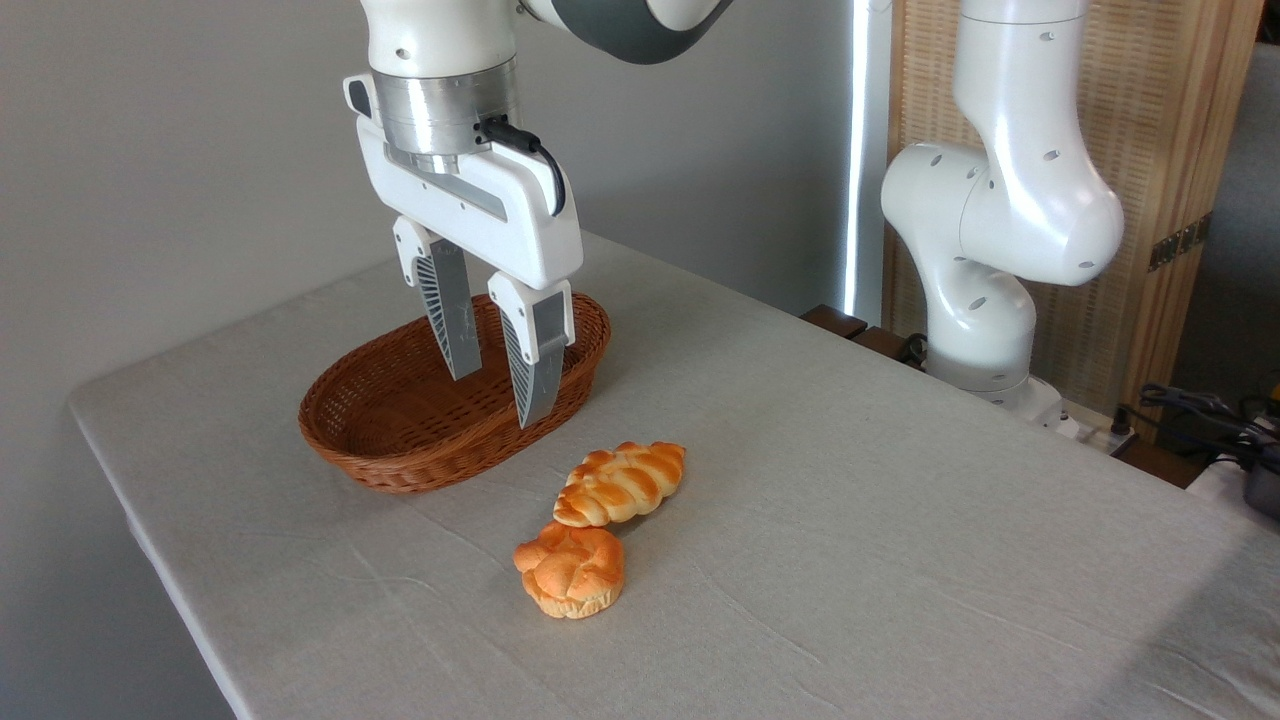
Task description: Put bread into the basket
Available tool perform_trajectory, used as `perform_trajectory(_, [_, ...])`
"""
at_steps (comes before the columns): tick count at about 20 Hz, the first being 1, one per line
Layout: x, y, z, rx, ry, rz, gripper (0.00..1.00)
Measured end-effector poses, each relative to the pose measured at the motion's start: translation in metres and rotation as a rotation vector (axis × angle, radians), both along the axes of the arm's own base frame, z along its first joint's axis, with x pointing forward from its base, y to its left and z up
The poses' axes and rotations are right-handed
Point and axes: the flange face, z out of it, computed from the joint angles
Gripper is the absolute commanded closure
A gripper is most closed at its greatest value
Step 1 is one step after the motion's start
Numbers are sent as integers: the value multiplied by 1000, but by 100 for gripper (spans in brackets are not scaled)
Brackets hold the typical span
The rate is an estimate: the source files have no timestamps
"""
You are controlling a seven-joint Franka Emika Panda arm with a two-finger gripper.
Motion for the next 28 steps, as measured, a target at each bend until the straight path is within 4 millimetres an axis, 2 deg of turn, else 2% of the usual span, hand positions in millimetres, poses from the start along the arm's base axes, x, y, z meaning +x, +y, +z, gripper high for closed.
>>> perform_trajectory(28, [-2, -2, -5, 2, 28, -6, 0])
